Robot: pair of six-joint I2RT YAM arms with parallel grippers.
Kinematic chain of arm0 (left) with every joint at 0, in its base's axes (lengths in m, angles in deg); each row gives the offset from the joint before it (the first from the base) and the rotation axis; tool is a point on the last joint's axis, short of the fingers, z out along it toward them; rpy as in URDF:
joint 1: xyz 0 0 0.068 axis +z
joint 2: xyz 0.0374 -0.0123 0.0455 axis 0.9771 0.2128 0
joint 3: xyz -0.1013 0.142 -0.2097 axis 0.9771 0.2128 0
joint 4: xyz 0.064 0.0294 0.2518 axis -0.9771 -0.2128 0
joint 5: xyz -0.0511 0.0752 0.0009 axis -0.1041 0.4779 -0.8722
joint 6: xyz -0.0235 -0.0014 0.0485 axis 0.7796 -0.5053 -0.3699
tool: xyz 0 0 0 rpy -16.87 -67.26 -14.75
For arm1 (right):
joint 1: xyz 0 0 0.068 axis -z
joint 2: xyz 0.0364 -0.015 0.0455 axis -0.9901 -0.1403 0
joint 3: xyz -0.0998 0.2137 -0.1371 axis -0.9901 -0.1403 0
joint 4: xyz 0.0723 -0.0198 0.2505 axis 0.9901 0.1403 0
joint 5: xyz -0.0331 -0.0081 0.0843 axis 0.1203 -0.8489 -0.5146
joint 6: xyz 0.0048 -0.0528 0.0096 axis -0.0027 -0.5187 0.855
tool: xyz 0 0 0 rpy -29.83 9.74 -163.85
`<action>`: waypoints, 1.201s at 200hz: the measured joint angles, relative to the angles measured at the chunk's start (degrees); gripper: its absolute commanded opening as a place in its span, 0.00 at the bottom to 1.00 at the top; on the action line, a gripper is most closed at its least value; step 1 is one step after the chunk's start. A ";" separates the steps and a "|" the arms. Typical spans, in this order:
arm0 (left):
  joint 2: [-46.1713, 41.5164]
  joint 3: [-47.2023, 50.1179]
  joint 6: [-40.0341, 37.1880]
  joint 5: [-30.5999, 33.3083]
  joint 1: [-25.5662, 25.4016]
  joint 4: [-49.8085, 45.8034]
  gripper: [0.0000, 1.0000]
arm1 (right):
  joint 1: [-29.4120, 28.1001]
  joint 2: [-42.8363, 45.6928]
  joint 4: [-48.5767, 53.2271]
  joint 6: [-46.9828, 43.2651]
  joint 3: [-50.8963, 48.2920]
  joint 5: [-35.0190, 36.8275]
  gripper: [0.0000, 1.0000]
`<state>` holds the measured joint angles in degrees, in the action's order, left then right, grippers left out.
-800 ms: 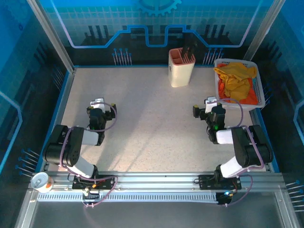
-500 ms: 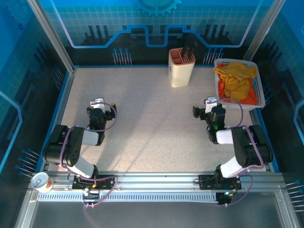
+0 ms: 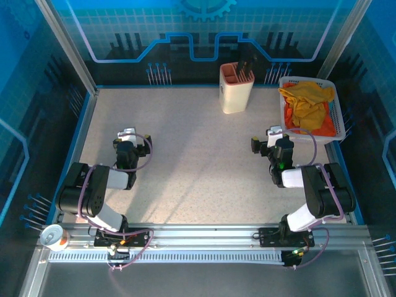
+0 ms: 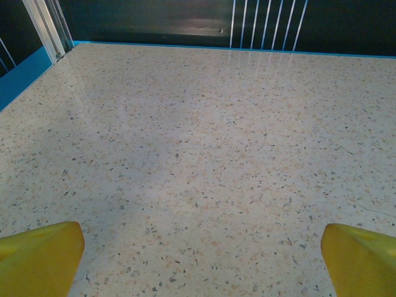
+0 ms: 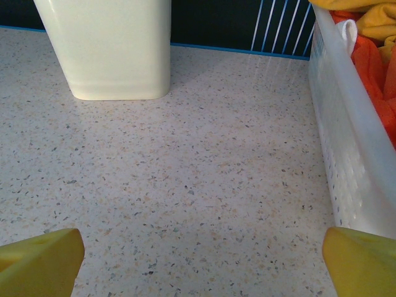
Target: Fold and stack the t-shirts
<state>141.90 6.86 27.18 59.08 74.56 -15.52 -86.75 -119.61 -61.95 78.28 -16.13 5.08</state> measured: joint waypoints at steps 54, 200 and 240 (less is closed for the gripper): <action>0.00 0.00 0.00 0.00 0.00 0.00 0.99 | 0.00 0.00 0.02 0.00 0.00 0.00 1.00; -11.61 -12.02 0.26 -0.76 -1.86 -22.77 0.99 | -2.21 19.67 52.96 13.64 29.05 12.92 1.00; -18.56 -25.14 9.92 -1.66 -3.15 -43.52 0.94 | 4.00 13.64 66.75 21.24 39.80 12.79 0.99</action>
<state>123.34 -18.27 37.10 57.42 71.41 -59.03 -82.75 -105.97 4.81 99.53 23.67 17.87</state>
